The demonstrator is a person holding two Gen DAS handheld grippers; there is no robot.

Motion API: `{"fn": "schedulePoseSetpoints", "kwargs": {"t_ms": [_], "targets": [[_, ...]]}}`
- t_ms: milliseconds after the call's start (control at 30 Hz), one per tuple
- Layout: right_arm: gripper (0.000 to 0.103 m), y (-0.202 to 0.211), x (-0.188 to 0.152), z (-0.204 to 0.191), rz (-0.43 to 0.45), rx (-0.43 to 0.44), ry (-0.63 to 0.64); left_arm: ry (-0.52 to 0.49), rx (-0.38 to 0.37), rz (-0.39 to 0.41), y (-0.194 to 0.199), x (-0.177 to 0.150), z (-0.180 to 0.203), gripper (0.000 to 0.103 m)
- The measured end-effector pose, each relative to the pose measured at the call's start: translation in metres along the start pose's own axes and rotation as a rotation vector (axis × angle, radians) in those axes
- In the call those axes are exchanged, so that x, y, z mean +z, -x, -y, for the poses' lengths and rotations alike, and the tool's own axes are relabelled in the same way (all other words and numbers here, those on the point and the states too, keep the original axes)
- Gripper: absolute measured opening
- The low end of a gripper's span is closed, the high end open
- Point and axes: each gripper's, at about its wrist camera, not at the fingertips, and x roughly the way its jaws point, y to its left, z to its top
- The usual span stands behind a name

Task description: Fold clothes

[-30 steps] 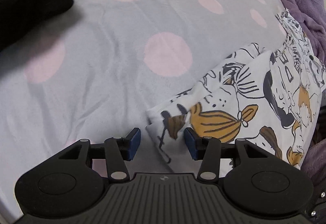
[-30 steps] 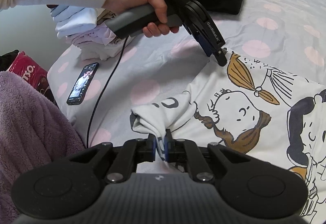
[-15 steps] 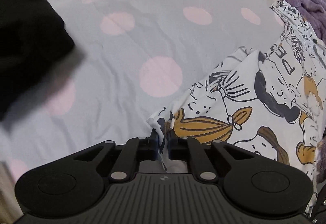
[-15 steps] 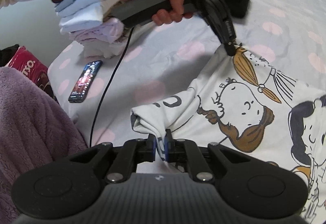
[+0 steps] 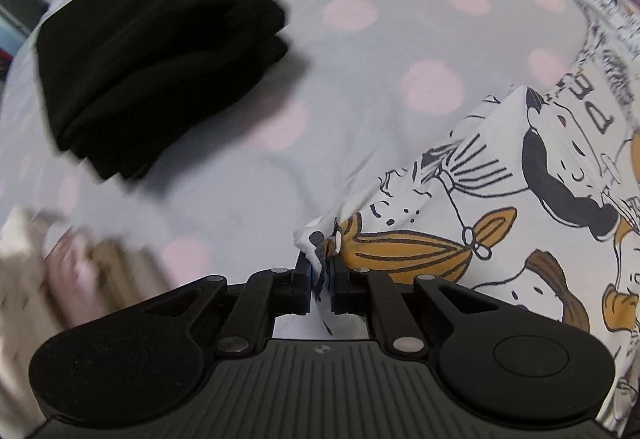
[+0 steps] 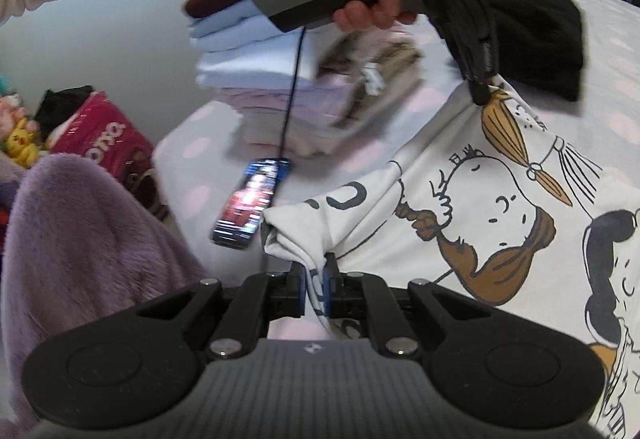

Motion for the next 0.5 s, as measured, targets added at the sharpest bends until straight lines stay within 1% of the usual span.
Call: {"fn": "schedulePoseSetpoints", "kwargs": {"t_ms": [100,200,233,267,367,400,433,500], "targets": [[0.01,-0.023,0.005,-0.008,-0.019,0.009,0.012,-0.005,0.035,-0.024,-0.01,-0.016,-0.006,0.006],[0.01,-0.048,0.004,-0.008,-0.057,0.011,0.002,-0.043,0.054,-0.028,-0.025,-0.024,0.003,0.007],[0.01,-0.056,0.002,-0.007,-0.071,0.006,-0.002,-0.047,0.057,-0.03,-0.031,-0.025,0.006,0.007],[0.013,-0.064,-0.001,-0.007,-0.08,-0.004,0.002,-0.05,0.06,-0.033,-0.038,-0.027,0.009,0.007],[0.014,-0.076,-0.005,-0.002,-0.087,-0.025,-0.005,-0.054,0.075,-0.029,-0.051,-0.03,0.014,0.009],[0.016,-0.079,-0.006,0.0,-0.083,-0.023,-0.01,-0.052,0.077,-0.025,-0.055,-0.031,0.015,0.012],[0.018,-0.081,-0.007,0.002,-0.078,-0.019,-0.017,-0.047,0.077,-0.024,-0.057,-0.033,0.014,0.013],[0.029,-0.084,-0.009,0.001,-0.073,-0.01,-0.012,-0.025,0.079,-0.03,-0.061,-0.038,0.012,0.016]]}}
